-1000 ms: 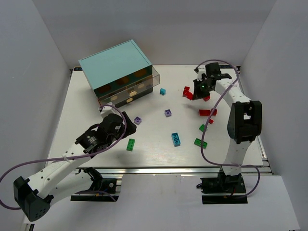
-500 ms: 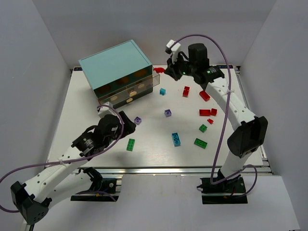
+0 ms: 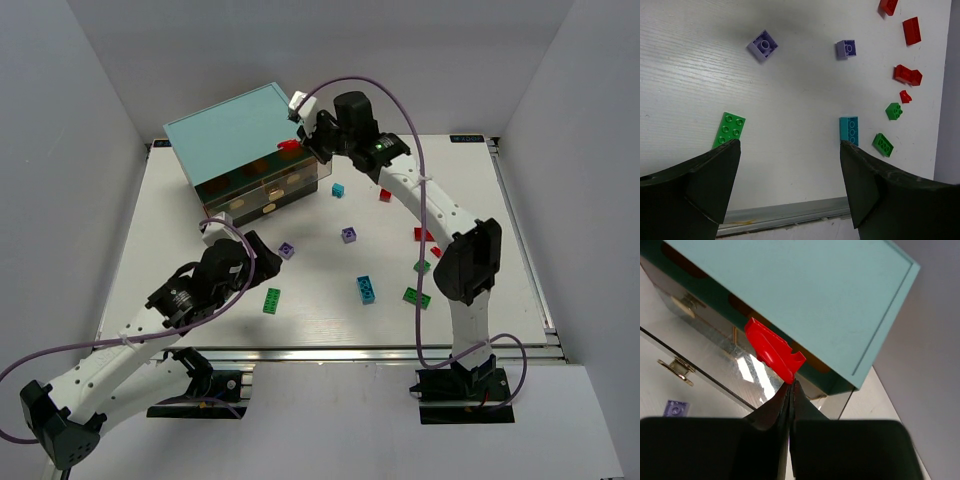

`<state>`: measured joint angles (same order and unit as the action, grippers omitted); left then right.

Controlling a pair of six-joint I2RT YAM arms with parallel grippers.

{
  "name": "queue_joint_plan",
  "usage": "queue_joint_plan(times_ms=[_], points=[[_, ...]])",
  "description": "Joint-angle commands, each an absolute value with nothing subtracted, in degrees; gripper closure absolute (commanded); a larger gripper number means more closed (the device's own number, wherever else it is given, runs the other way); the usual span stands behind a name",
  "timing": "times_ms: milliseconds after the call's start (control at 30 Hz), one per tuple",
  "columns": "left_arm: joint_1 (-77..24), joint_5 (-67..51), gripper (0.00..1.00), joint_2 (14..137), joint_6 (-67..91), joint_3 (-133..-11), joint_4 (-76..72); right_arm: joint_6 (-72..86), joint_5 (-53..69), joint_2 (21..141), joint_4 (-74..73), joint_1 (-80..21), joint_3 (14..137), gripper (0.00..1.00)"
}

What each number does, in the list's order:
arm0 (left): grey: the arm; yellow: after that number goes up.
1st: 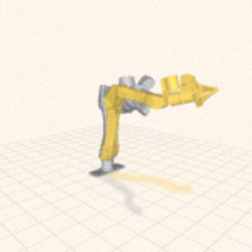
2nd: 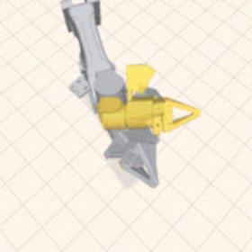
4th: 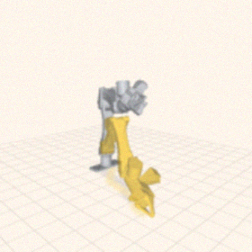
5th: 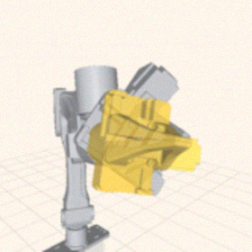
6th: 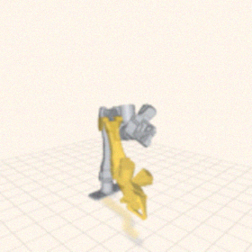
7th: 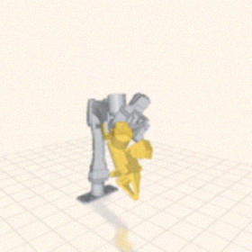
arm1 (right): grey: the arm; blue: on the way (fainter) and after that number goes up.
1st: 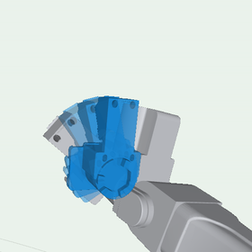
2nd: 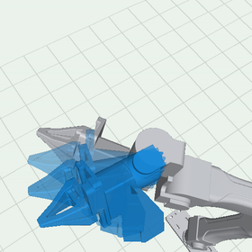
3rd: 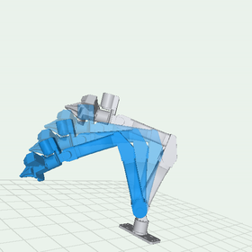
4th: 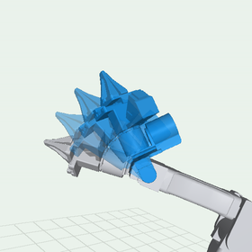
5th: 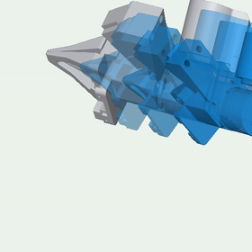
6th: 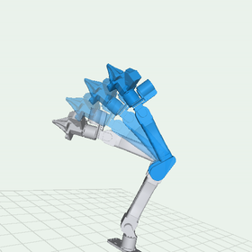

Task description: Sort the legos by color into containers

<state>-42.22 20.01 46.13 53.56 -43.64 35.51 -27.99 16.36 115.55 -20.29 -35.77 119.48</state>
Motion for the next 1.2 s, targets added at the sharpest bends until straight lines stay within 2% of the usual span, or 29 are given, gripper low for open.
queue_joint_plan(times_ms=[0, 100, 167, 200, 300, 367, 533, 567, 633, 667, 733, 767, 833, 900, 967, 1000, 1033, 1100, 1133, 1167], points=[[-42.19, 19.07, 0.1, 44.91, 53.7, -43.33, 34.37, -30.23, 13.27, 115.93, -19.51, -35.77, 121.38, 1.0], [-42.19, 18.99, 0.1, 44.91, 53.61, -43.16, 34.02, -31.55, 12.83, 115.49, -19.69, -36.21, 119.98, 1.0], [-42.19, 18.63, 0.1, 45.09, 53.18, -43.15, 33.31, -32.25, 12.66, 115.14, -19.6, -36.3, 118.92, 0.89], [-42.19, 18.2, 0.09, 45.35, 52.91, -43.15, 32.88, -32.34, 12.22, 115.22, -19.77, -36.56, 118.74, 0.74], [-42.19, 16.8, 0.08, 46.84, 51.51, -43.77, 31.29, -32.52, 11.78, 115.14, -19.95, -36.39, 118.92, 0.56], [-42.19, 16.09, 0.08, 48.33, 50.37, -44.29, 30.15, -32.52, 11.69, 114.87, -19.95, -36.39, 119.09, 0.53], [-42.19, 12.75, 0.1, 50.62, 48.43, -45.17, 26.99, -30.07, 9.32, 114.0, -20.3, -36.04, 122.25, 0.55], [-42.19, 11.87, 0.19, 51.58, 47.64, -45.18, 24.81, -28.41, 7.4, 113.12, -20.82, -35.77, 123.73, 0.57], [-42.19, 9.25, 0.29, 53.16, 46.85, -45.35, 22.51, -26.46, 5.11, 111.54, -21.53, -35.07, 124.01, 0.6], [-42.19, 8.36, 0.44, 55.78, 45.89, -45.87, 20.24, -25.5, 4.92, 109.62, -23.8, -33.94, 124.1, 0.6], [-42.19, 5.21, 0.53, 59.48, 44.13, -47.19, 16.81, -21.29, 5.1, 107.33, -28.1, -32.09, 123.84, 0.64], [-42.19, 3.97, 0.61, 64.03, 43.34, -49.37, 15.66, -20.14, 6.32, 106.53, -33.08, -30.08, 123.49, 0.68], [-42.19, 0.72, 0.63, 69.41, 40.89, -52.54, 13.63, -15.4, 7.38, 104.34, -37.42, -28.31, 120.07, 0.74], [-42.19, -1.83, 0.6, 77.9, 38.77, -58.86, 13.27, -11.88, 8.96, 103.19, -41.81, -23.41, 114.39, 0.81], [-42.19, -3.24, 0.52, 83.47, 35.96, -65.35, 13.1, -7.66, 14.98, 101.79, -44.2, -17.8, 109.97, 0.84], [-42.19, -3.25, 0.4, 88.46, 33.86, -67.74, 13.36, -5.99, 18.77, 101.26, -45.25, -13.75, 104.47, 0.83], [-42.19, -3.25, 0.33, 90.94, 32.97, -69.94, 13.97, -5.72, 24.81, 99.25, -45.18, -9.88, 101.37, 0.82], [-42.19, -3.25, 0.23, 98.21, 30.08, -77.06, 14.85, -7.98, 30.29, 96.35, -45.44, -4.09, 93.91, 0.71], [-42.19, -3.25, 0.22, 100.87, 29.01, -79.78, 15.11, -9.04, 34.41, 95.55, -45.87, -2.74, 92.04, 0.64], [-42.19, -3.25, 0.2, 103.42, 28.39, -85.29, 15.47, -10.01, 35.67, 94.58, -46.05, -1.85, 90.19, 0.47]])
